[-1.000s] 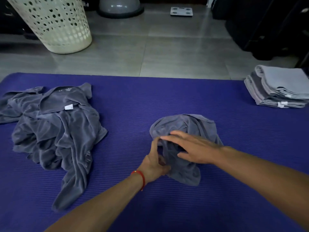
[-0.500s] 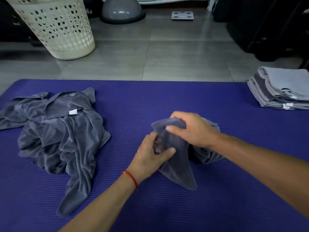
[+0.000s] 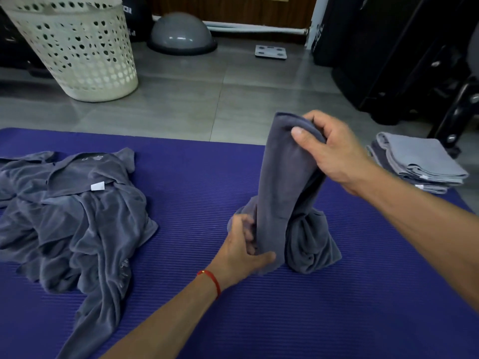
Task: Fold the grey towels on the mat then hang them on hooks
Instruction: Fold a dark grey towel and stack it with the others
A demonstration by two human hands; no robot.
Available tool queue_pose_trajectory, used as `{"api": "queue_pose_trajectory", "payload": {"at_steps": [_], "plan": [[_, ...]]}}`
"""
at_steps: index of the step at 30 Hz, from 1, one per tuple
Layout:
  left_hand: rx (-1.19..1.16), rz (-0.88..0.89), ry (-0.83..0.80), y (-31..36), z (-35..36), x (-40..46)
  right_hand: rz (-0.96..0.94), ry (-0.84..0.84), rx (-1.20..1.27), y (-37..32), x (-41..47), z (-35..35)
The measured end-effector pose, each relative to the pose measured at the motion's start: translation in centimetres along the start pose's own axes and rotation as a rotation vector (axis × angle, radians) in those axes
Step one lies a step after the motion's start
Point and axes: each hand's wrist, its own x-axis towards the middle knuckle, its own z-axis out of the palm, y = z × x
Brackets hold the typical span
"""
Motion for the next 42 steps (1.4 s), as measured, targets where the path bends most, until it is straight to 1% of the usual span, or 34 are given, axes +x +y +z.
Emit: {"api": "queue_pose_trajectory", "payload": {"at_steps": [2,4,5,6,9,11,13,15,16,18,21,23,25,27,29,31,32,34,36,37,39,40,41,42], "plan": [[0.092,-0.040,0.008,-1.2,1.0,0.2,-0.006,0.039,0.020,-1.3,1.3,-0.3],[0.303,-0.090,-0.018,-2.8,1.1,1.0,-0.007,0.072,0.020,-2.4,2.3,-0.4],[0.378,-0.088,-0.026,-3.5,1.0,1.5,-0.005,0.080,0.017,-2.8,2.6,-0.5],[0.418,-0.066,0.001,-4.0,0.7,1.9,0.005,0.091,0.014,-3.0,2.9,-0.5],[0.334,-0.048,0.153,-4.7,-1.0,2.5,0.050,0.153,-0.010,-2.7,3.6,-0.8],[0.168,-0.080,0.178,-4.0,-2.7,2.2,0.089,0.232,0.009,-1.9,3.8,-1.9],[0.031,-0.067,0.248,-3.0,-5.0,2.0,0.136,0.293,0.004,-1.1,3.8,-3.8],[0.008,-0.013,0.293,-1.6,-7.8,2.2,0.194,0.331,-0.016,-0.4,3.6,-5.7],[0.014,0.018,0.269,-0.4,-9.1,2.3,0.223,0.361,-0.014,-0.1,3.4,-6.5],[-0.065,0.058,0.146,2.4,-11.3,2.8,0.264,0.426,-0.004,0.4,2.9,-8.3],[-0.273,-0.002,-0.031,7.5,-14.2,4.0,0.347,0.549,0.009,0.8,1.5,-11.3],[-0.366,-0.027,-0.205,10.8,-15.8,4.9,0.382,0.621,0.016,0.8,-0.2,-13.5],[-0.341,-0.002,-0.376,13.6,-16.5,5.8,0.405,0.684,0.032,0.8,-2.5,-15.7],[-0.255,0.079,-0.454,15.8,-16.1,6.7,0.399,0.725,0.009,1.1,-5.2,-17.9],[-0.200,0.135,-0.457,17.6,-14.9,7.9,0.411,0.815,-0.098,1.9,-8.1,-20.5],[-0.141,0.167,-0.438,18.9,-12.9,9.1,0.433,0.896,-0.296,3.1,-11.1,-22.6],[-0.090,0.189,-0.427,19.6,-11.6,9.6,0.443,0.908,-0.396,3.6,-12.5,-23.2],[0.066,0.238,-0.335,20.2,-8.5,10.9,0.446,0.905,-0.471,4.7,-15.2,-23.7],[0.152,0.209,-0.237,20.0,-5.6,12.4,0.480,0.873,-0.423,6.0,-17.8,-23.7],[0.143,0.159,-0.226,19.7,-4.3,13.1,0.503,0.850,-0.384,6.9,-19.1,-23.7],[0.030,-0.015,-0.261,18.8,-1.9,14.6,0.567,0.777,-0.265,9.2,-22.1,-23.8],[-0.024,-0.090,-0.294,18.4,-0.6,15.1,0.609,0.744,-0.161,10.4,-23.8,-23.6],[-0.031,-0.133,-0.316,17.7,0.7,15.9,0.653,0.722,-0.049,11.9,-25.7,-23.2],[0.019,-0.146,-0.325,17.1,2.0,16.6,0.695,0.708,0.077,13.7,-27.7,-22.7]]}}
